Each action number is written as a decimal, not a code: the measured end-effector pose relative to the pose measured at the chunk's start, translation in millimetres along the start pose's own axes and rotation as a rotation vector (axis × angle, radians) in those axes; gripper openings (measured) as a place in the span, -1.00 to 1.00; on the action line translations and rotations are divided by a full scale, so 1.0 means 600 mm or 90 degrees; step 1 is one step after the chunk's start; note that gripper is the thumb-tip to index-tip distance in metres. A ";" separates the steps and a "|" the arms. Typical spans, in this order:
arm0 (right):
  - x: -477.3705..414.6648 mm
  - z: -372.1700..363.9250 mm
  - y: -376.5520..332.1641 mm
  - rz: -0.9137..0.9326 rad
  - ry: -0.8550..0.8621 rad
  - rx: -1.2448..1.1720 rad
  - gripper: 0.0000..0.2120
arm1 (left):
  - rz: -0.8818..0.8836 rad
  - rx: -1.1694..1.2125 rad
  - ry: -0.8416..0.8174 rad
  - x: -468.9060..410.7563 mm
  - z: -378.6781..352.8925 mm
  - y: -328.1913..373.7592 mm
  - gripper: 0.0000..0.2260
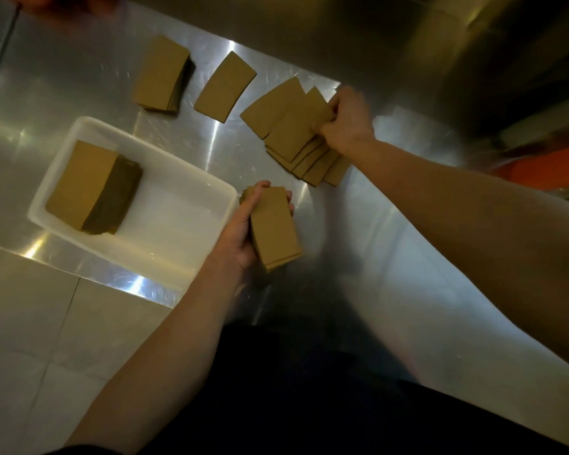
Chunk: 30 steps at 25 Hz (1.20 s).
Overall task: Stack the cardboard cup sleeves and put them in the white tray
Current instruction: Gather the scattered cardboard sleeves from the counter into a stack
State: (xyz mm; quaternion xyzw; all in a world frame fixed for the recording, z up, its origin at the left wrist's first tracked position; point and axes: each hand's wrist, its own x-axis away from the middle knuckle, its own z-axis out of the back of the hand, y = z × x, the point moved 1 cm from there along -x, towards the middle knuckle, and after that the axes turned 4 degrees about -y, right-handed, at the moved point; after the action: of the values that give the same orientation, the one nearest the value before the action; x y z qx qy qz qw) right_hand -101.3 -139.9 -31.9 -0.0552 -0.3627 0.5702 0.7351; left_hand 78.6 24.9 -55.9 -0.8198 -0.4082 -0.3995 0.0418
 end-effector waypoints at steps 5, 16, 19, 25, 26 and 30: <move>0.066 0.069 0.009 0.009 -0.022 -0.395 -0.83 | -0.008 -0.039 -0.029 0.001 -0.012 0.009 -0.64; 0.216 0.021 -0.014 0.184 -0.143 -0.049 -0.84 | 0.054 -0.118 -0.093 0.020 -0.043 -0.002 -0.32; 0.223 0.003 -0.017 0.216 -0.136 -0.031 -0.94 | 0.034 -0.094 -0.124 0.021 -0.036 -0.001 -0.50; 0.135 0.009 -0.003 0.080 0.013 0.007 -0.69 | 0.067 -0.054 -0.080 0.024 -0.028 -0.002 -0.68; 0.112 0.010 0.000 0.053 0.010 0.042 -0.66 | 0.069 -0.043 -0.072 0.023 -0.028 -0.003 -0.67; 0.039 0.002 -0.003 -0.003 0.009 0.117 -0.48 | 0.073 0.014 -0.055 0.013 -0.016 0.003 -0.63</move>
State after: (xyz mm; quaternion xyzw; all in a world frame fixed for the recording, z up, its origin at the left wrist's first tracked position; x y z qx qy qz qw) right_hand -98.8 -120.2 -18.9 0.0092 -0.3038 0.5986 0.7411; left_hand 76.5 24.9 -43.2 -0.8578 -0.3664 -0.3561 0.0556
